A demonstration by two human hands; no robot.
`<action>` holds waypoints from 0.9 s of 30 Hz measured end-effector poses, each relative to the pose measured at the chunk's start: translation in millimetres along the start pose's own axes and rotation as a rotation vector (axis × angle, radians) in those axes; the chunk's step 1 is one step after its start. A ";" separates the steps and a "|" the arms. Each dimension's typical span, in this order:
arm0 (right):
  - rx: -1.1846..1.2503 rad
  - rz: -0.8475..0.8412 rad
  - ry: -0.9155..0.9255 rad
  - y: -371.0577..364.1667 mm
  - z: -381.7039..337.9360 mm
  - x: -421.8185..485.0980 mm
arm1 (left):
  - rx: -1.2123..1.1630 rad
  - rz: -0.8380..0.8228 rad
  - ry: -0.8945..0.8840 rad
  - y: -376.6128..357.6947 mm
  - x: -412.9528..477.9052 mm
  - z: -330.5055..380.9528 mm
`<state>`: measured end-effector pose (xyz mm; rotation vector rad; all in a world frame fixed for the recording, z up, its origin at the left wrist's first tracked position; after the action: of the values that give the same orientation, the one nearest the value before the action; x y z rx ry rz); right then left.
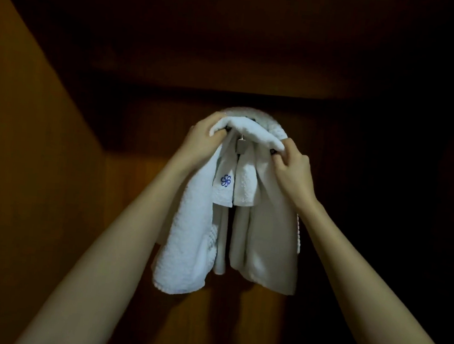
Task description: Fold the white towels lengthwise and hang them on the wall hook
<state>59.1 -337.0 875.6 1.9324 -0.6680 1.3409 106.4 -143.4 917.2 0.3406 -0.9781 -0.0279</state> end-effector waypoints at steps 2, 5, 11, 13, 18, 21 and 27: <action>0.000 -0.019 0.007 -5.4 8.5 -8.0 | 0.010 -0.032 0.001 -6.1 -0.7 -3.7; 0.063 -0.024 0.003 -16.9 16.5 -29.7 | -0.013 -0.018 0.076 -15.9 -23.3 -22.8; 0.218 0.005 -0.060 -39.3 29.5 -93.1 | 0.186 0.213 0.239 -40.1 -106.6 -72.9; 0.180 0.021 -0.117 -43.7 36.8 -112.7 | 0.255 0.236 0.295 -49.0 -133.3 -90.0; 0.066 0.017 -0.163 -55.8 32.7 -160.0 | 0.161 0.220 0.444 -63.8 -174.9 -115.8; 0.071 0.028 -0.148 -59.5 19.0 -179.4 | 0.103 0.228 0.496 -66.1 -180.8 -118.0; 0.203 -0.088 -0.353 -71.7 -8.6 -217.6 | -0.006 0.030 0.535 -55.7 -224.1 -119.1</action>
<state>33.4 -278.3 655.5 2.3659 -0.6215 1.0559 84.8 -124.7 658.9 0.3053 -0.4531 0.0846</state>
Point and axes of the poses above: each hand's wrist, its own x-axis towards the middle knuckle, its own y-axis out of the back of the hand, z = x × y, the point moved 6 cm from there along x, towards the middle knuckle, and after that the axes turned 9 degrees about y, right-handed, at the moved point
